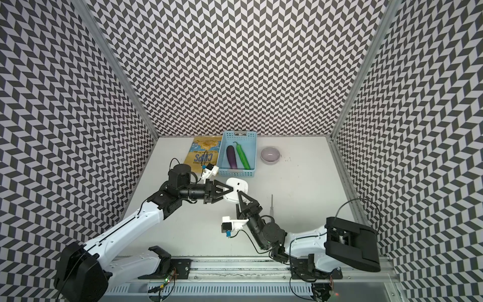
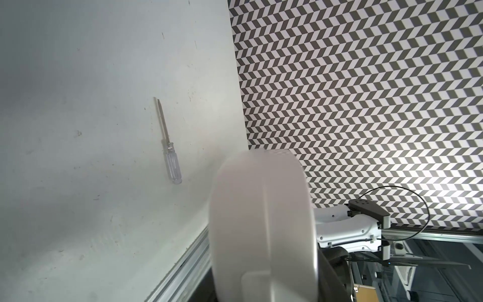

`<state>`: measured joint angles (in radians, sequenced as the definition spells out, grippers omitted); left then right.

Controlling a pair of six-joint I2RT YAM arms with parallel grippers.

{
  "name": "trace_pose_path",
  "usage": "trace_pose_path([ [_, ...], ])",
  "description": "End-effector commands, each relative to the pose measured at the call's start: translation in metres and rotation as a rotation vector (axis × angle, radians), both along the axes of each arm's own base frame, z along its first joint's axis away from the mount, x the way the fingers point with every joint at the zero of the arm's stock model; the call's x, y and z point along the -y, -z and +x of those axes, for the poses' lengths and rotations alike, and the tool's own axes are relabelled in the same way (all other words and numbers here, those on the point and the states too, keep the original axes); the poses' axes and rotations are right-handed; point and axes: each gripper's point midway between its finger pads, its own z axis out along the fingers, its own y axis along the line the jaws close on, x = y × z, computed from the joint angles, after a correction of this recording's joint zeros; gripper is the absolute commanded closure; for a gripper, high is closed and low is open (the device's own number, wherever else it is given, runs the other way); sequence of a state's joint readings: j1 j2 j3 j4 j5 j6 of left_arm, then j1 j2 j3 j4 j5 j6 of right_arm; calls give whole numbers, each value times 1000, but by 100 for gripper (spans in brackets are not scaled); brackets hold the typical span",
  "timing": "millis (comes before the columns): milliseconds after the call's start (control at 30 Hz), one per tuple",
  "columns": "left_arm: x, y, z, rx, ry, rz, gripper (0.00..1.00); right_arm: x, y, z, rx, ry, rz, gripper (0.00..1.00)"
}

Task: Remove the battery from the alarm
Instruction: Adjust the alarm at the center of the board.

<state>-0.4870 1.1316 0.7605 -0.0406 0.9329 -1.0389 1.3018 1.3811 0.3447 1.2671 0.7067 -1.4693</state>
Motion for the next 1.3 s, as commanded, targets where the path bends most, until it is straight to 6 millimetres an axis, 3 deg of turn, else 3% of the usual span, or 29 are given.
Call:
trace_pose_path([
  [0,2,-8,4,76,-2,-28,70,3,-14,-7,-57,-37,102,27],
  [67,1,-8,12,122,-33,-17,81,-8,-6,-10,-207,-96,110,24],
  [133,-1,-5,22,158,-80,-2,91,-17,-5,-17,-386,-170,174,5],
  [200,-4,2,36,193,-135,31,96,-17,-13,-27,-521,-238,283,0],
  [333,-9,21,56,255,-248,49,100,-8,-26,-38,-894,-442,530,0],
  [467,-10,59,52,259,-310,32,100,18,-27,-25,-1267,-563,831,0],
  [567,-8,84,40,244,-346,3,100,40,-10,-13,-1516,-590,1089,0],
  [633,-3,89,31,230,-345,-60,100,52,5,-10,-1670,-619,1271,2],
  [667,1,90,28,225,-328,-81,100,58,24,-9,-1741,-592,1345,7],
  [767,18,97,21,223,-284,-89,100,54,50,-4,-1872,-512,1371,19],
  [900,26,109,20,199,-272,-76,100,44,70,10,-1969,-380,1331,33],
  [1067,29,127,26,185,-275,-30,100,53,100,25,-1999,-264,1376,44],
  [1267,35,148,30,126,-261,-4,100,51,111,46,-1967,-207,1319,48],
])
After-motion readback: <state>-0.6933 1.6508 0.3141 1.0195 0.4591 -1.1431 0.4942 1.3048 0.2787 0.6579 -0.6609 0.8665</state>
